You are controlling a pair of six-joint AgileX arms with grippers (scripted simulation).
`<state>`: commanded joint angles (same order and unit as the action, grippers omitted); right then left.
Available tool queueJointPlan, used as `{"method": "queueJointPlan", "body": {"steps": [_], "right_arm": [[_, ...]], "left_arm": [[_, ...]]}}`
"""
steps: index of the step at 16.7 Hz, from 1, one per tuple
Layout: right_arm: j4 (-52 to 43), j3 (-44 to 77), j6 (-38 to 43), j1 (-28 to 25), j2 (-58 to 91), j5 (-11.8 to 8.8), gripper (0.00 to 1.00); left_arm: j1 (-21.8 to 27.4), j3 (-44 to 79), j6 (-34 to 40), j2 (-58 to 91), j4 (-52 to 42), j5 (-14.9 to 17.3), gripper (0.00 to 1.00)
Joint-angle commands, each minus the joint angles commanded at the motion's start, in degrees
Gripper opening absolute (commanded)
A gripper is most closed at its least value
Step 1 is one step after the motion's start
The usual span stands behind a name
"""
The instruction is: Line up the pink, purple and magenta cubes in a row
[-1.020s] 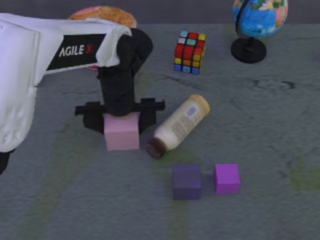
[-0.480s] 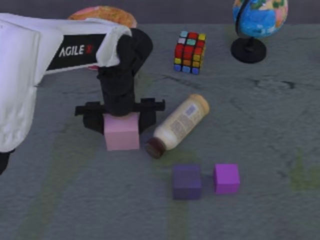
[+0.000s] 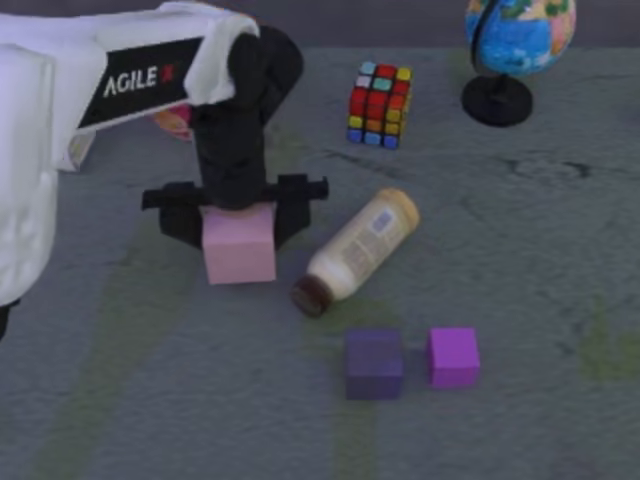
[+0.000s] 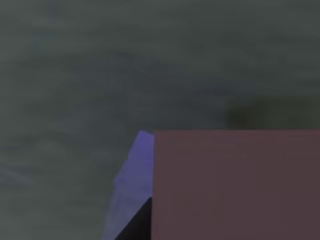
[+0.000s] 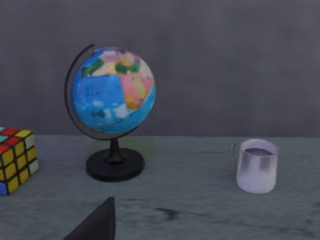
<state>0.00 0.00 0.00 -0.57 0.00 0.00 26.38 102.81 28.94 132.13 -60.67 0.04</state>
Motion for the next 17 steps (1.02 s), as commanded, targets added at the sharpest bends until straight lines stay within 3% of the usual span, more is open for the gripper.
{"method": "queueJointPlan", "body": {"steps": [4, 10, 17], "right_arm": [[0.00, 0.00, 0.00, 0.00, 0.00, 0.00, 1.00], [0.00, 0.00, 0.00, 0.00, 0.00, 0.00, 1.00], [0.00, 0.00, 0.00, 0.00, 0.00, 0.00, 1.00]], "left_arm": [[-0.49, 4.14, -0.08, -2.44, -6.42, 0.08, 0.00], [0.16, 3.27, 0.00, -3.28, -6.14, 0.03, 0.00], [5.92, -16.22, 3.86, -17.60, -2.04, -0.07, 0.00]]}}
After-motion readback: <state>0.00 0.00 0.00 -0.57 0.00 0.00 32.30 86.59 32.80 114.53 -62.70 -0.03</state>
